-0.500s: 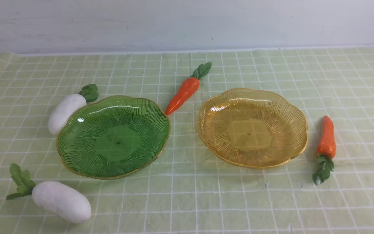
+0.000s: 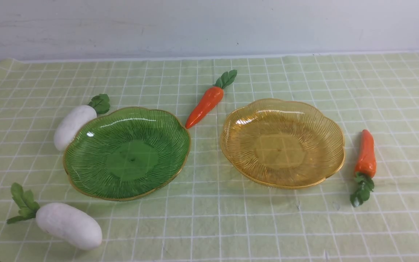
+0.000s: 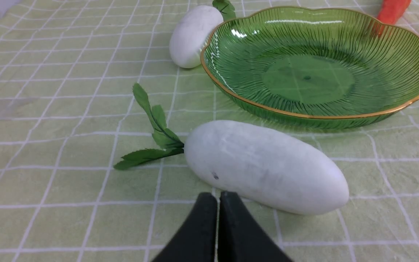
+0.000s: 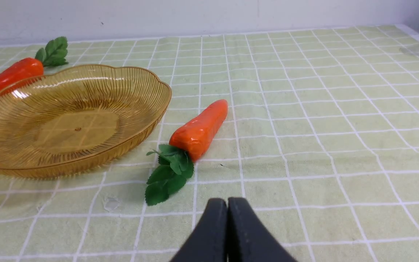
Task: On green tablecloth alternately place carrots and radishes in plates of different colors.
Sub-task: 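Pick up the white radish and place it in the left plate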
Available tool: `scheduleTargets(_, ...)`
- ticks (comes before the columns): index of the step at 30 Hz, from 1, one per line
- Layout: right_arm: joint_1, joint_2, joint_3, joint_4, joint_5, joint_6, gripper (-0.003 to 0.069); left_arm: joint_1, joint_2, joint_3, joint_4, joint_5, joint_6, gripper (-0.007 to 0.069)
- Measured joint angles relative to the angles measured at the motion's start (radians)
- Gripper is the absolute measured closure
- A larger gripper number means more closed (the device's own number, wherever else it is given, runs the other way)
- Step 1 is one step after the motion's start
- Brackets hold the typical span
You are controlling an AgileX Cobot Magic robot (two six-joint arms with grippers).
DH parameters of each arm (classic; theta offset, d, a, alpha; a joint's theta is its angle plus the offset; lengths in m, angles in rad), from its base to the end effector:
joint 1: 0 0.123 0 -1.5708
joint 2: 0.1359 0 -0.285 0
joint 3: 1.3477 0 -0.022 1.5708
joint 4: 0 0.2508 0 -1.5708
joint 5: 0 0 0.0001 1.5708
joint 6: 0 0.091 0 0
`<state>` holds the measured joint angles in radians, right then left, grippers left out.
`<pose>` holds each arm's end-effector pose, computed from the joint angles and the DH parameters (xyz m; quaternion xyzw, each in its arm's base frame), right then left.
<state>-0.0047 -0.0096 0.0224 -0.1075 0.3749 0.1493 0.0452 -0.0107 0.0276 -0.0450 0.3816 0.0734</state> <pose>0.0526 -0.0038 0.1726 0.0333 0.8036 -0.0026 0.5942 0.0525 0.0008 0.1702 -0.0005 0.8081 0.0159 0.5889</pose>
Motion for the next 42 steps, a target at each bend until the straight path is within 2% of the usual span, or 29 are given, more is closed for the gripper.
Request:
scheduleTargets(8,0.0,0.0,0.0,0.0,0.0,0.0,0.0673,0.0,0.0,0.0,-0.04,-0.018,-0.015,0.0632)
scheduleTargets(10,0.0,0.0,0.0,0.0,0.0,0.0,0.0673,0.0,0.0,0.001,-0.126,-0.054,-0.047,0.0632)
scheduleTargets(13,0.0,0.0,0.0,0.0,0.0,0.0,0.0673,0.0,0.0,0.001,-0.347,-0.132,-0.135,0.0632)
scheduleTargets(16,0.0,0.0,0.0,0.0,0.0,0.0,0.0673,0.0,0.0,0.001,-0.522,-0.206,-0.161,0.0632)
scheduleTargets(20,0.0,0.0,0.0,0.0,0.0,0.0,0.0673,0.0,0.0,0.001,-0.669,-0.337,-0.166,0.0632)
scheduleTargets(25,0.0,0.0,0.0,-0.013,0.001,0.0,0.0673,0.0,0.0,0.001,-0.778,-0.523,-0.168,0.0632)
scheduleTargets(29,0.001,0.0,0.003,0.024,-0.028,0.011,0.0673,0.0,0.0,0.001,-0.799,-0.699,-0.179,0.0632)
scheduleTargets(34,0.001,0.0,0.008,0.255,-0.249,0.111,0.0673,0.0,0.0,-0.073,-0.767,-0.768,-0.182,0.0632)
scheduleTargets(37,0.001,-0.001,0.008,0.433,-0.347,0.187,0.0673,0.0,0.012,-0.246,-0.593,-0.709,-0.145,0.0632)
scheduleTargets(39,0.001,-0.002,0.008,0.471,-0.36,0.2,0.0673,0.0,0.056,-0.355,-0.481,-0.608,-0.118,0.0632)
scheduleTargets(42,0.001,-0.003,0.008,0.476,-0.363,0.201,0.0673,0.0,0.138,-0.467,-0.386,-0.444,-0.096,0.0632)
